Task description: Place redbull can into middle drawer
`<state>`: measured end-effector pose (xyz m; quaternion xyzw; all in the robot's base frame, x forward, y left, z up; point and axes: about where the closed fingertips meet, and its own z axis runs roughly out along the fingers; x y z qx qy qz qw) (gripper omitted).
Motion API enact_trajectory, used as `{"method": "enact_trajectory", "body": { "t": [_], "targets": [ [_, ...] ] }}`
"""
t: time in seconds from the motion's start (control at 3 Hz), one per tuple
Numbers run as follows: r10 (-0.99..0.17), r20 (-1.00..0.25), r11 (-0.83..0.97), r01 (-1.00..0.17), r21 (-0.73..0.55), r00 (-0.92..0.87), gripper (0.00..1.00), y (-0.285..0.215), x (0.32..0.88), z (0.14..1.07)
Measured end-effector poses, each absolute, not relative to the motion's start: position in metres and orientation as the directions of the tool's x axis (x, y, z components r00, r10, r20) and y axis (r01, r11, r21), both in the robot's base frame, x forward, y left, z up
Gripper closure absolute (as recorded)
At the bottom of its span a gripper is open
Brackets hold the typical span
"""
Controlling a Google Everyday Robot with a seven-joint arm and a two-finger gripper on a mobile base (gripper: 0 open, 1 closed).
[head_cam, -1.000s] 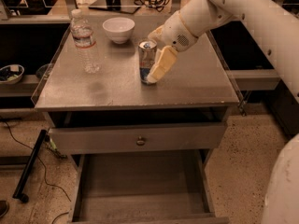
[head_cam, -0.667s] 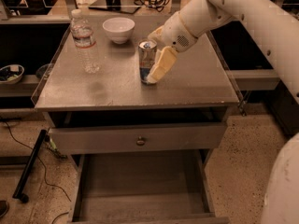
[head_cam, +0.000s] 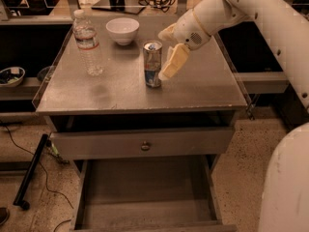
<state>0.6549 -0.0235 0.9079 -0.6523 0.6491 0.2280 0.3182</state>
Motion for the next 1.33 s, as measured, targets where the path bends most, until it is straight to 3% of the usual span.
{"method": "enact_trajectory", "body": {
  "t": [1.33],
  "targets": [
    [-0.612, -0.791, 0.087, -0.995, -0.044, -0.019, 0.00, -0.032, 0.646, 0.882]
  ]
}}
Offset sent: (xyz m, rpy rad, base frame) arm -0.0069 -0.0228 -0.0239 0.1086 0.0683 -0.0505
